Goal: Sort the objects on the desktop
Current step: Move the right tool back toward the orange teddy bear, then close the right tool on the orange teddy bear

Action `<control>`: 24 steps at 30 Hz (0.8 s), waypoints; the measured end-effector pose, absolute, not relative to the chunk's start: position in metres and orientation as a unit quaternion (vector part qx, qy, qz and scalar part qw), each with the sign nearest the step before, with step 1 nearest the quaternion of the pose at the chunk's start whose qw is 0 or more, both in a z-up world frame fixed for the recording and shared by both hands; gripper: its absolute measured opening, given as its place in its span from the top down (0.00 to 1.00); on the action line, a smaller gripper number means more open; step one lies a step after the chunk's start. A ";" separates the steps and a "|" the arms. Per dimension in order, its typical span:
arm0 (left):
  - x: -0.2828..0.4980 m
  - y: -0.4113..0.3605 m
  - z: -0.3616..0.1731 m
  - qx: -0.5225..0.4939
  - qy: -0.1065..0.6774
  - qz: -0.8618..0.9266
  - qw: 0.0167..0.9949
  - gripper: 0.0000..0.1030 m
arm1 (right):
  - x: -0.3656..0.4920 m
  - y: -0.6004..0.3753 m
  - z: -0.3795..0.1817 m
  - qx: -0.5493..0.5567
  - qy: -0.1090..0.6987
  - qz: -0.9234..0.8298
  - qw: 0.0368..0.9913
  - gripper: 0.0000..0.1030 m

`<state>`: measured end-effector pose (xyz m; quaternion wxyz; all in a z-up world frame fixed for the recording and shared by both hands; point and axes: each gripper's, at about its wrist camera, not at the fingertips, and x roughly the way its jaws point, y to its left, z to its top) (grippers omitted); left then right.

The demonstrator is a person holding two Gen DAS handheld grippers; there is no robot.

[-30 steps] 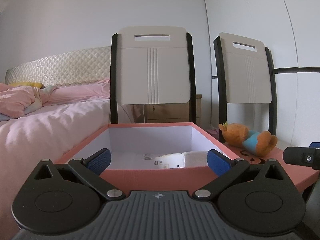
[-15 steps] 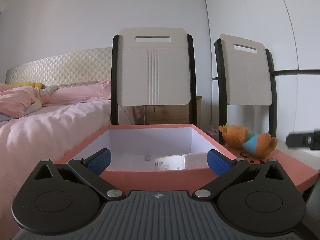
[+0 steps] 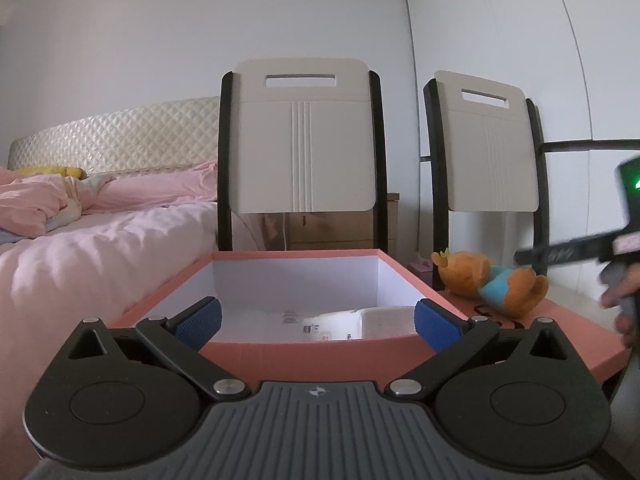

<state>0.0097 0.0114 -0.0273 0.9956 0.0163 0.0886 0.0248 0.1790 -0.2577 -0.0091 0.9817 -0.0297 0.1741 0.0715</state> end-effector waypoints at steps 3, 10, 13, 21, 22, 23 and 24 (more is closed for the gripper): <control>0.011 0.011 -0.028 0.018 0.091 0.025 0.995 0.00 | 0.211 -0.266 -0.031 -0.032 0.198 0.063 0.978 0.00; 0.016 0.013 -0.031 0.020 0.100 0.027 0.994 0.00 | 0.270 -0.285 -0.066 -0.011 0.228 0.042 0.973 0.00; 0.018 0.015 -0.032 0.018 0.103 0.027 0.994 0.00 | 0.285 -0.290 -0.068 0.019 0.244 0.034 0.969 0.00; 0.021 0.020 -0.034 0.005 0.113 0.029 0.993 0.00 | 0.305 -0.292 -0.077 0.028 0.288 0.020 0.957 0.00; 0.021 0.020 -0.035 0.002 0.115 0.028 0.993 0.00 | 0.305 -0.291 -0.079 0.025 0.293 0.017 0.956 0.04; 0.021 0.021 -0.035 -0.001 0.117 0.027 0.993 0.00 | 0.306 -0.290 -0.081 0.024 0.297 0.014 0.954 0.09; 0.021 0.021 -0.035 -0.004 0.119 0.025 0.993 0.00 | 0.305 -0.289 -0.082 0.023 0.299 0.014 0.954 0.15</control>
